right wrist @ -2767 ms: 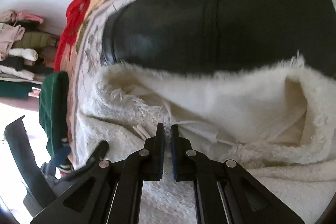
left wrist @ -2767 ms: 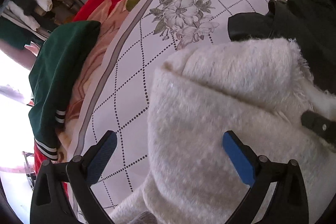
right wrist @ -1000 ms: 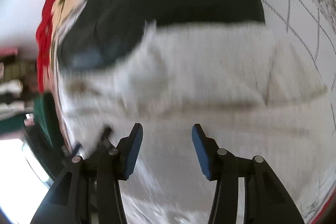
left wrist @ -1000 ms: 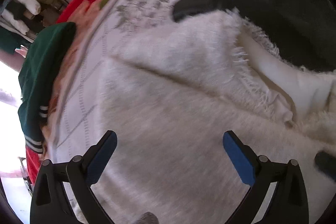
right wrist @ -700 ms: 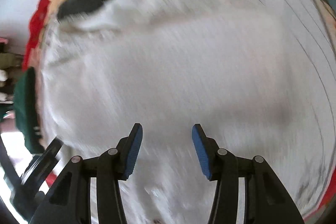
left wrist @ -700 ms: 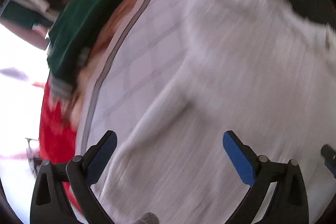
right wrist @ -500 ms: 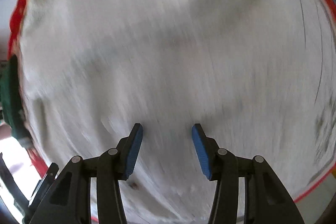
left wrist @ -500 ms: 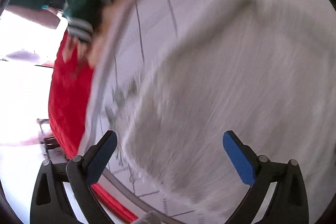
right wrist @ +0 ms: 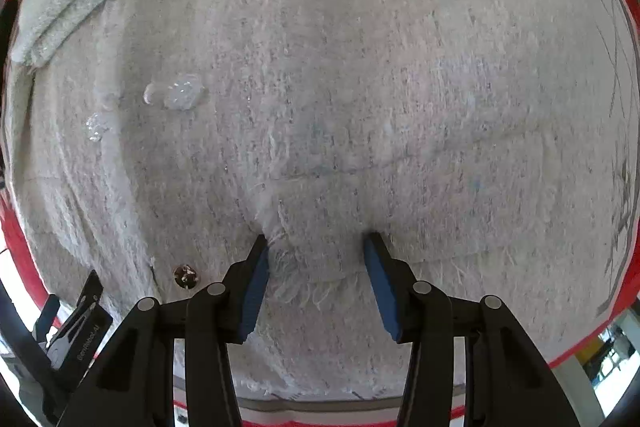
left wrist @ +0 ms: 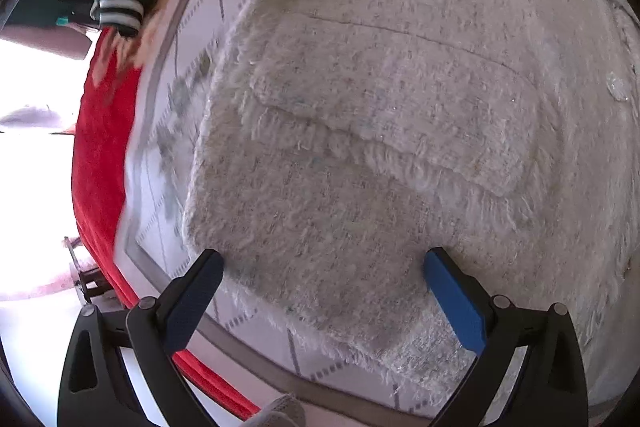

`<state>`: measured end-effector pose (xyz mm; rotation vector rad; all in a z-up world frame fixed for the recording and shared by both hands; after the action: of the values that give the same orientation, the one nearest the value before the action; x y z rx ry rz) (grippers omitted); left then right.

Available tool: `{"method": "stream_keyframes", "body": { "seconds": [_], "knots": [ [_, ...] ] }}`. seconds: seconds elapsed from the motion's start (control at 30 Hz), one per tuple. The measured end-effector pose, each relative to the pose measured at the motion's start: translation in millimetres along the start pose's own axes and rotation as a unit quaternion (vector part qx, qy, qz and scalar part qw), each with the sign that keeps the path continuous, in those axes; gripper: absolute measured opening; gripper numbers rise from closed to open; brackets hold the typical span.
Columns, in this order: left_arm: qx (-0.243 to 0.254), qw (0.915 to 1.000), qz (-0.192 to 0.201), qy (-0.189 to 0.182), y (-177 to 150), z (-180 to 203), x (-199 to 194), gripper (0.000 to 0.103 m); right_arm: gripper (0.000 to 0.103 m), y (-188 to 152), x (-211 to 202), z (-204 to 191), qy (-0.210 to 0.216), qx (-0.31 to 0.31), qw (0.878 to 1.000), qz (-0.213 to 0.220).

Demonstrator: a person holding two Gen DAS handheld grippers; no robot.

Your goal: Fold large clothes

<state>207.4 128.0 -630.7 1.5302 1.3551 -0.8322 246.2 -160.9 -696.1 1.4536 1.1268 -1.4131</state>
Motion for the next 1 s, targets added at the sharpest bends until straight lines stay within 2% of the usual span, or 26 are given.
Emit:
{"method": "stream_keyframes", "body": {
  "seconds": [0.17, 0.27, 0.33, 0.37, 0.43, 0.53, 0.57, 0.63, 0.67, 0.73, 0.8, 0.87, 0.93, 0.97, 1.0],
  "knots": [
    [0.002, 0.9995, -0.027, -0.017, -34.9, -2.3, -5.3, 0.103, 0.05, -17.6, 6.2, 2.5, -0.005, 0.002, 1.0, -0.014],
    [0.02, 0.9985, -0.044, -0.024, -47.4, 0.3, -10.4, 0.103, 0.05, -37.8, 10.3, 23.4, -0.01, 0.005, 0.999, -0.037],
    [0.033, 0.9976, -0.054, -0.028, -44.5, 1.7, -13.4, 0.103, 0.05, -45.3, 11.2, 35.0, -0.008, 0.018, 0.998, -0.051],
    [0.032, 0.9971, -0.055, -0.042, -35.1, 1.8, -19.1, 0.103, 0.049, -43.9, 9.6, 35.7, -0.004, 0.019, 0.998, -0.057],
    [0.025, 0.998, -0.024, -0.053, -5.7, 1.0, -40.8, 0.103, 0.049, -31.8, -2.1, 34.6, 0.016, 0.037, 0.998, -0.05],
    [0.007, 0.9955, 0.075, -0.057, 70.7, 2.3, -79.8, 0.103, 0.05, 9.0, -30.2, 22.8, 0.096, 0.074, 0.993, 0.005],
    [0.001, 0.9922, 0.11, -0.058, 100.5, 4.1, -89.1, 0.103, 0.05, 32.3, -45.2, 16.6, 0.146, 0.094, 0.984, 0.034],
    [-0.006, 0.9859, 0.161, -0.048, 152.1, 15.2, -96.5, 0.103, 0.051, 68.9, -61.4, 2.0, 0.201, 0.11, 0.971, 0.067],
    [-0.007, 0.9826, 0.181, -0.044, 180.6, 21.7, -94.3, 0.103, 0.051, 90.7, -68.9, -7.3, 0.238, 0.115, 0.961, 0.082],
    [-0.003, 0.98, 0.197, -0.032, 220.8, 31.5, -80.5, 0.103, 0.051, 148.2, -75.5, -26.0, 0.308, 0.123, 0.938, 0.098],
    [0.0, 0.9814, 0.19, -0.025, 256.4, 42.2, -55.9, 0.103, 0.051, 197.6, -73.4, -53.8, 0.322, 0.114, 0.933, 0.116],
    [0.009, 0.9831, 0.183, -0.009, 282.0, 52.0, -29.9, 0.103, 0.051, 245.9, -64.9, -81.0, 0.323, 0.095, 0.934, 0.12],
    [0.013, 0.986, 0.166, -0.005, 291.8, 66.9, -19.4, 0.103, 0.05, 268.6, -44.5, -97.5, 0.313, 0.084, 0.941, 0.099],
    [0.014, 0.9874, 0.157, -0.007, 296.1, 69.8, -10.4, 0.103, 0.045, 281.6, -25.7, -105.9, 0.298, 0.072, 0.949, 0.071],
    [0.014, 0.9885, 0.15, -0.009, 296.4, 70.7, -3.1, 0.103, 0.043, 278.4, -15.2, -91.3, 0.293, 0.069, 0.952, 0.055]
  ]
}}
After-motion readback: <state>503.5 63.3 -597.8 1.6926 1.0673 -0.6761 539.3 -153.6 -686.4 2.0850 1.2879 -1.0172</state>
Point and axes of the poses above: each gripper's, at about its wrist camera, not at the fingertips, and x roughly the way its jaws point, z to its right, y to its top, the point moved 1 cm from there along x, roughly the way its jaws point, and after that the axes turned 14 degrees about z, right-handed, at the moved point
